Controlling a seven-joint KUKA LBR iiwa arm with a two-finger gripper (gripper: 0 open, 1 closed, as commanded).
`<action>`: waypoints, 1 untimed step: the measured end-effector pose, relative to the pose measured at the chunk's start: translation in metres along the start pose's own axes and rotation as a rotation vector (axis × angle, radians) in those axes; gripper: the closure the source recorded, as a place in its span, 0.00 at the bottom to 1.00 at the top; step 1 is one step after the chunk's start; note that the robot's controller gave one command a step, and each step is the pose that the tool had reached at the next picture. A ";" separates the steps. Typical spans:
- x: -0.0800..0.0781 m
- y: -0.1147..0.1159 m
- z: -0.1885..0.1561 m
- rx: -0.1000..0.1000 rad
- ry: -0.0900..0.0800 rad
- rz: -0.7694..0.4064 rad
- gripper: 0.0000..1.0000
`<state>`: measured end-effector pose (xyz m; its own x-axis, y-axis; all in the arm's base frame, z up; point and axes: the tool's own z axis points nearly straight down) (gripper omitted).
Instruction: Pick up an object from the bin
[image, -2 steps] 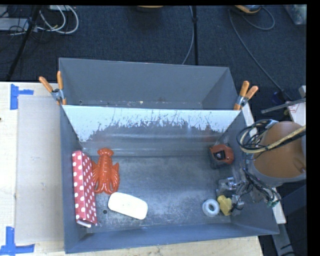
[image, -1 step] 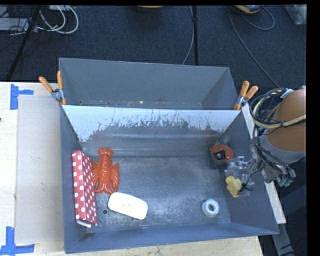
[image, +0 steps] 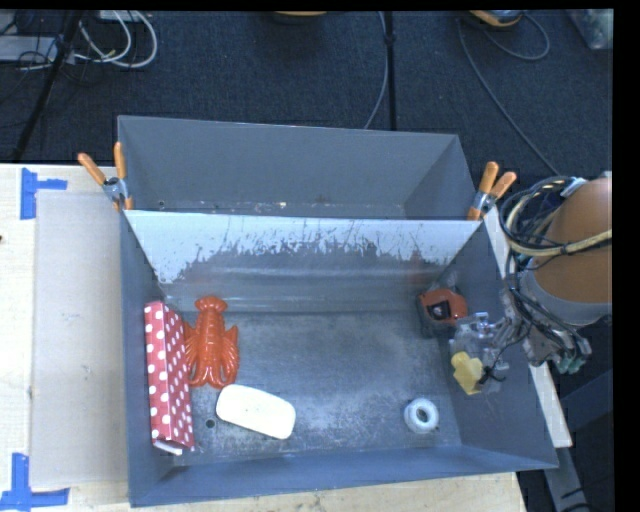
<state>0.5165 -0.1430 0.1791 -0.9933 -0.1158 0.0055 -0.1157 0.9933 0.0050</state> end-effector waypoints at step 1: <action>-0.007 -0.002 0.004 0.000 -0.001 -0.019 1.00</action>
Offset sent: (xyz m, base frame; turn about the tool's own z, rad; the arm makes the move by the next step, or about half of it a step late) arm 0.0024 -0.0124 -0.0043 -0.0431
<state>0.5236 -0.1440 0.1755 -0.9909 -0.1348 0.0045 -0.1348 0.9909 0.0049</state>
